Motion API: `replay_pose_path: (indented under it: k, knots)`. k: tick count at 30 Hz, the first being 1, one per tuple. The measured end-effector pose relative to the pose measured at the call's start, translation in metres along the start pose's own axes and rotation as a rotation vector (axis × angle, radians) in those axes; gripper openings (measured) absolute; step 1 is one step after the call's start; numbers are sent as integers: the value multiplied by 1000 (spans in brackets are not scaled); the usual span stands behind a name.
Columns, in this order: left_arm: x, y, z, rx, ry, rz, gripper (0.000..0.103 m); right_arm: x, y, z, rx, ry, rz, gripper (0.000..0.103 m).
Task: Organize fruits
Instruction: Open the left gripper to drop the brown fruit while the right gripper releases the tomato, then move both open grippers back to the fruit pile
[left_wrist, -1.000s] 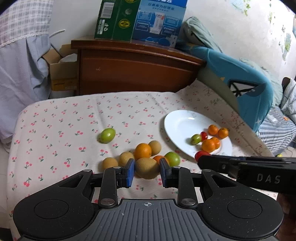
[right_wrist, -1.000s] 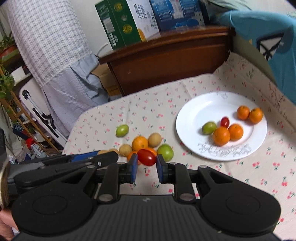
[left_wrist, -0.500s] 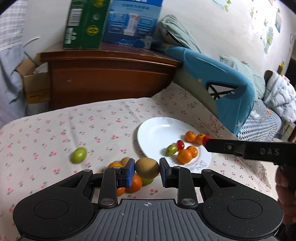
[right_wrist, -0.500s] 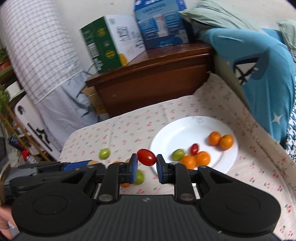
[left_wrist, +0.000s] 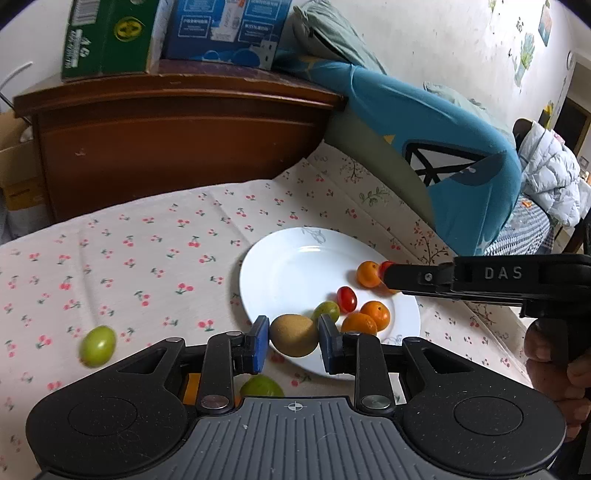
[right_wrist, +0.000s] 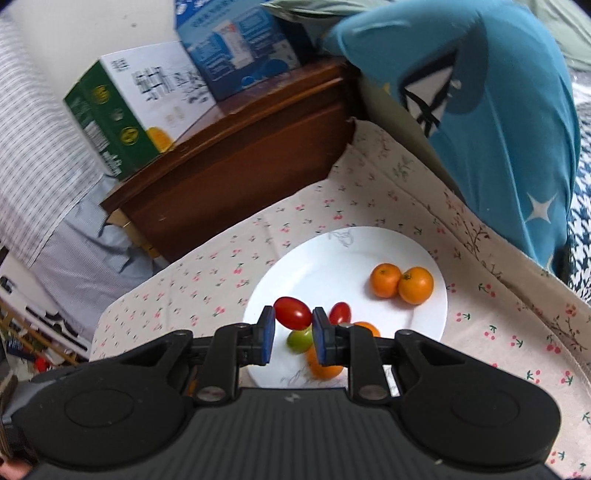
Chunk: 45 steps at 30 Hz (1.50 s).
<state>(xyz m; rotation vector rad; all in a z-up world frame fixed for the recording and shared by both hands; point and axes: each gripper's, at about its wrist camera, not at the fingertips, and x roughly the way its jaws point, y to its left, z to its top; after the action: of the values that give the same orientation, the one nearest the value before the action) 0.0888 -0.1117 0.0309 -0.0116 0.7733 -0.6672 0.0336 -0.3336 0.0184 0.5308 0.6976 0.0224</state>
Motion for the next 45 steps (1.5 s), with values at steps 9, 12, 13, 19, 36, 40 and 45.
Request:
replay_pose_path:
  k: [9, 12, 13, 19, 36, 40, 45]
  knots:
    - [30, -1, 4, 1, 33, -9, 26, 29, -9, 4, 43, 30, -15, 21]
    - [37, -2, 5, 1, 43, -7, 26, 36, -11, 6, 51, 35, -19, 22]
    - [39, -2, 5, 3, 45, -5, 26, 39, -11, 6, 51, 36, -22, 22]
    - [49, -3, 7, 6, 59, 1, 26, 49, -13, 6, 60, 41, -39, 24]
    - [9, -4, 24, -1, -28, 62, 72, 34, -4, 6, 53, 7, -21, 26]
    - [-9, 1, 23, 4, -50, 116, 74, 26, 3, 2, 46, 3, -6, 26]
    - [-29, 14, 18, -28, -64, 163, 76, 16, 13, -7, 21, 2, 12, 26]
